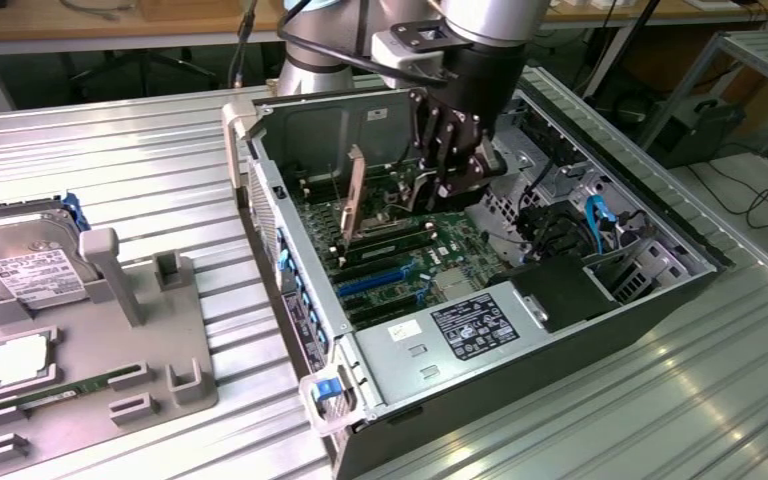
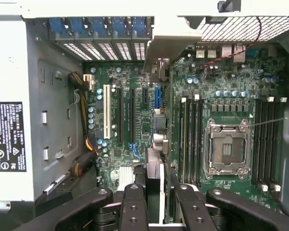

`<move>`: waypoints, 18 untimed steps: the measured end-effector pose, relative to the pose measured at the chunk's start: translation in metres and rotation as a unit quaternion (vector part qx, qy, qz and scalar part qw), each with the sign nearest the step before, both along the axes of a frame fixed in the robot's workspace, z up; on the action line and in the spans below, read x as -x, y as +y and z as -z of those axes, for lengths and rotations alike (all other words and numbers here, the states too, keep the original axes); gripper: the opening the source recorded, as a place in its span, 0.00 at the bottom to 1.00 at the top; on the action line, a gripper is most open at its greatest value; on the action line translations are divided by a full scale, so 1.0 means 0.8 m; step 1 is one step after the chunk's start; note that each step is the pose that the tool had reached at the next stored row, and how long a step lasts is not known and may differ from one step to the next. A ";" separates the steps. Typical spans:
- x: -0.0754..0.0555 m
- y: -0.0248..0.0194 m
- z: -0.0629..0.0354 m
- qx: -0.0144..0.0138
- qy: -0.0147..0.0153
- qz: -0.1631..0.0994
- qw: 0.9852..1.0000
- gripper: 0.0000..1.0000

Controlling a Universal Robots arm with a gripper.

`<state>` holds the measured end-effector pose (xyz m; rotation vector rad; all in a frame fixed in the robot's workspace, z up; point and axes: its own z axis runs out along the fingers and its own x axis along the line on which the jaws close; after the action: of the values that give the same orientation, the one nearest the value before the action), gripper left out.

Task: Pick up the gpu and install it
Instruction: 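Insert the gpu into the slot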

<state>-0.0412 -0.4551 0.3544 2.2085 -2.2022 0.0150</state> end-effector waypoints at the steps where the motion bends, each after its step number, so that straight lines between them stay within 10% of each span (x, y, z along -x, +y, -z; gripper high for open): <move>1: 0.000 0.0000 0.002 0.000 0.000 0.000 1.000 0.27; 9: 0.013 0.0006 0.014 -0.001 -0.004 -0.001 1.000 0.27; 18: 0.019 0.0149 0.029 -0.002 -0.009 -0.005 1.000 0.27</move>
<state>-0.0564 -0.4432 0.3309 2.2301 -2.2024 0.0299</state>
